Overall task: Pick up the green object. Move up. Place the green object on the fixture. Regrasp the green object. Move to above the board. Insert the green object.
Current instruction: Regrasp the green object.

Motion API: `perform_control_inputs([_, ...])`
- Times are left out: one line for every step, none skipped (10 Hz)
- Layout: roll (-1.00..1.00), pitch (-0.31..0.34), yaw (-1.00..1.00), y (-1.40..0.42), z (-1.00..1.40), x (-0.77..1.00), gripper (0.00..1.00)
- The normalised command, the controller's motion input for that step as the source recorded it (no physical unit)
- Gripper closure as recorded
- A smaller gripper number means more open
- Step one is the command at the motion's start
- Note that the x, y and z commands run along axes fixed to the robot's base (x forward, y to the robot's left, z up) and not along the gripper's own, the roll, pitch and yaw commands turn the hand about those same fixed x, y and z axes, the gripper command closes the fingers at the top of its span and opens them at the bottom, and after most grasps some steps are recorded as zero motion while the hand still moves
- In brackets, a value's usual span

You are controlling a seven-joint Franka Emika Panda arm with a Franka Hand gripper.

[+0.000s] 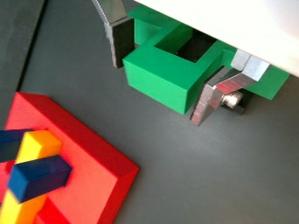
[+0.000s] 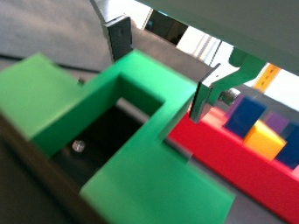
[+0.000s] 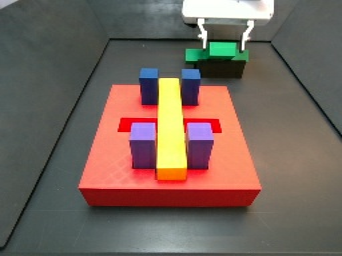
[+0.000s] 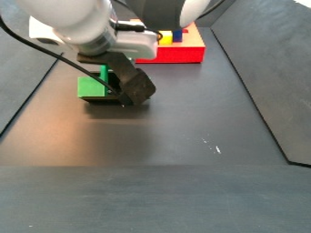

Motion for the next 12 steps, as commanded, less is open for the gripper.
perform_control_inputs([-0.17, 0.000, -0.07, 0.11, 0.66, 0.00, 0.00])
perform_control_inputs([-0.10, 0.000, -0.06, 0.05, 0.71, -0.02, 0.00])
perform_control_inputs([-0.01, -0.063, -0.06, 0.00, 0.75, -0.08, 0.00])
perform_control_inputs([0.09, -0.157, -0.08, 0.00, 0.66, -0.15, 0.00])
perform_control_inputs([0.66, -0.166, -0.11, -0.06, 0.35, -0.16, 0.00])
perform_control_inputs([0.98, -0.129, -0.13, -0.16, 0.19, -0.16, 0.00])
perform_control_inputs([1.00, -0.097, -0.11, -0.22, 0.19, -0.14, 0.00])
perform_control_inputs([1.00, -0.080, -0.09, -0.27, 0.17, -0.13, 0.00])
perform_control_inputs([1.00, -0.066, -0.08, -0.33, 0.14, -0.11, 0.00])
perform_control_inputs([1.00, -0.049, -0.06, -0.38, 0.14, -0.08, 0.00])
perform_control_inputs([1.00, -0.040, -0.05, -0.41, 0.13, -0.09, 0.00])
perform_control_inputs([1.00, -0.034, -0.03, -0.44, 0.06, -0.06, 0.00])
